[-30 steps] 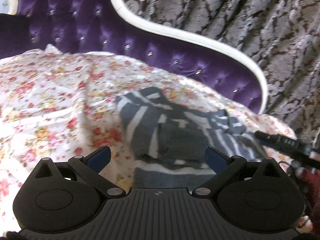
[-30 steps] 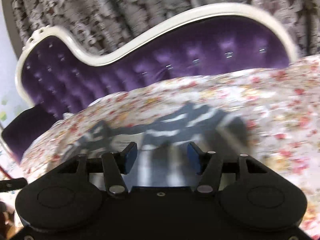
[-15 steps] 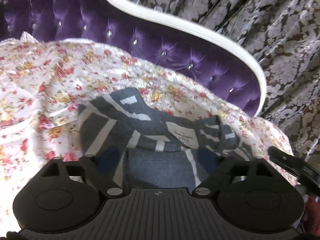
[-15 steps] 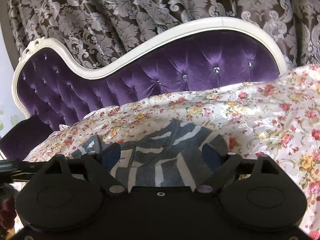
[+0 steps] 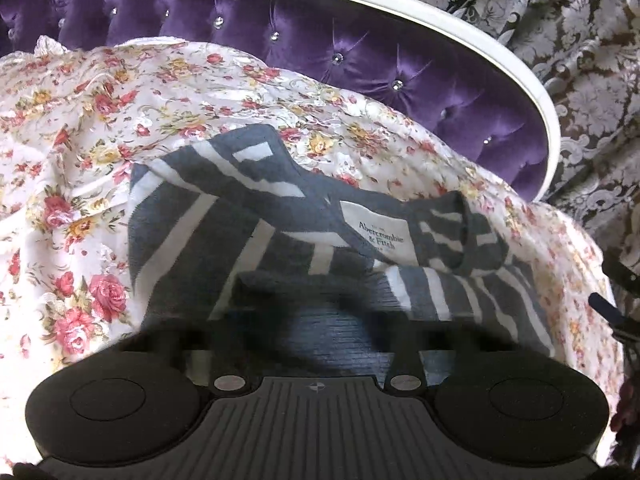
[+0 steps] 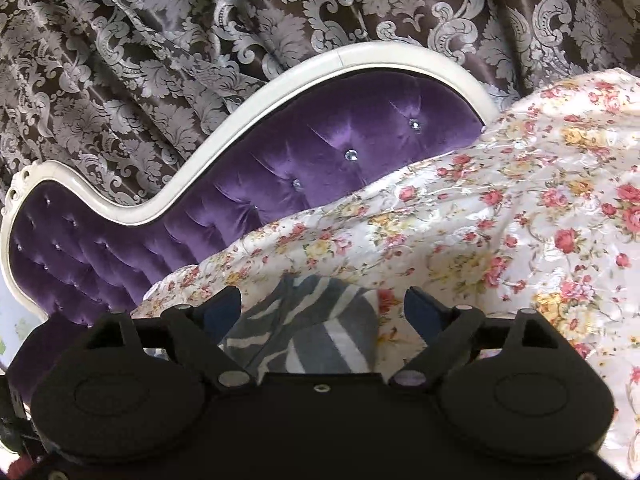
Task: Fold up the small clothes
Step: 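Grasp the ribbed hem of the cardigan with the left gripper, then fold the hem up toward the collar with the left gripper and release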
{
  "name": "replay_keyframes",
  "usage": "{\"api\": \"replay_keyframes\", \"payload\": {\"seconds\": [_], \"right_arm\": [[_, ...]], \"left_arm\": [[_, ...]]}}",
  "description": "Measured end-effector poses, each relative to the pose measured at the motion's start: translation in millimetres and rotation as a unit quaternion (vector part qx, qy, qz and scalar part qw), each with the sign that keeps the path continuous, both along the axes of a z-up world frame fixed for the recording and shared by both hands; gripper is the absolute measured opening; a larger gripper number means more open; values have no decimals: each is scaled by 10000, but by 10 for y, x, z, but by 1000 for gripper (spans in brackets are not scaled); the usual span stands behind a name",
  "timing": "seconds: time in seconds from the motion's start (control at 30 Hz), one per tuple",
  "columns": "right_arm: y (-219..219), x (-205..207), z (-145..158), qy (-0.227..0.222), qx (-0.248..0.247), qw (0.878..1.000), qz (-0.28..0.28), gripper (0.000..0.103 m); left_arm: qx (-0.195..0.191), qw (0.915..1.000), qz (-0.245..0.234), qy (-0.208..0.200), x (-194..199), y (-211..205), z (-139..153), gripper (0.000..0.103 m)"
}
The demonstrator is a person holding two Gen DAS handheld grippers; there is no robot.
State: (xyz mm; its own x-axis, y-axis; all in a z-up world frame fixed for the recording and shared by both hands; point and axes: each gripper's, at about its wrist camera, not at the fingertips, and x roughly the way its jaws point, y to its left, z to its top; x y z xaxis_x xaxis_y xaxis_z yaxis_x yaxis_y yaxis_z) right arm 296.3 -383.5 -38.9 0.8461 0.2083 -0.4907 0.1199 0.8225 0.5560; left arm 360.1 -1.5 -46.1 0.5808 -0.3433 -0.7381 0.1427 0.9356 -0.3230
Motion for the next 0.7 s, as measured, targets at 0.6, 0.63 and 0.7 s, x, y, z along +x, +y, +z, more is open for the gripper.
{"api": "replay_keyframes", "payload": {"seconds": [0.6,0.63,0.7], "right_arm": [[446,244,-387,1663,-2120,9596,808,93],[468,240,-427,1737,-2413,9510,855,98],[444,211,-407,1709,-2426,9512,849,98]], "left_arm": [[232,9983,508,-140,-143,340,26,10],[284,9982,498,-165,-156,335,33,11],[377,9979,470,-218,-193,324,66,14]]}}
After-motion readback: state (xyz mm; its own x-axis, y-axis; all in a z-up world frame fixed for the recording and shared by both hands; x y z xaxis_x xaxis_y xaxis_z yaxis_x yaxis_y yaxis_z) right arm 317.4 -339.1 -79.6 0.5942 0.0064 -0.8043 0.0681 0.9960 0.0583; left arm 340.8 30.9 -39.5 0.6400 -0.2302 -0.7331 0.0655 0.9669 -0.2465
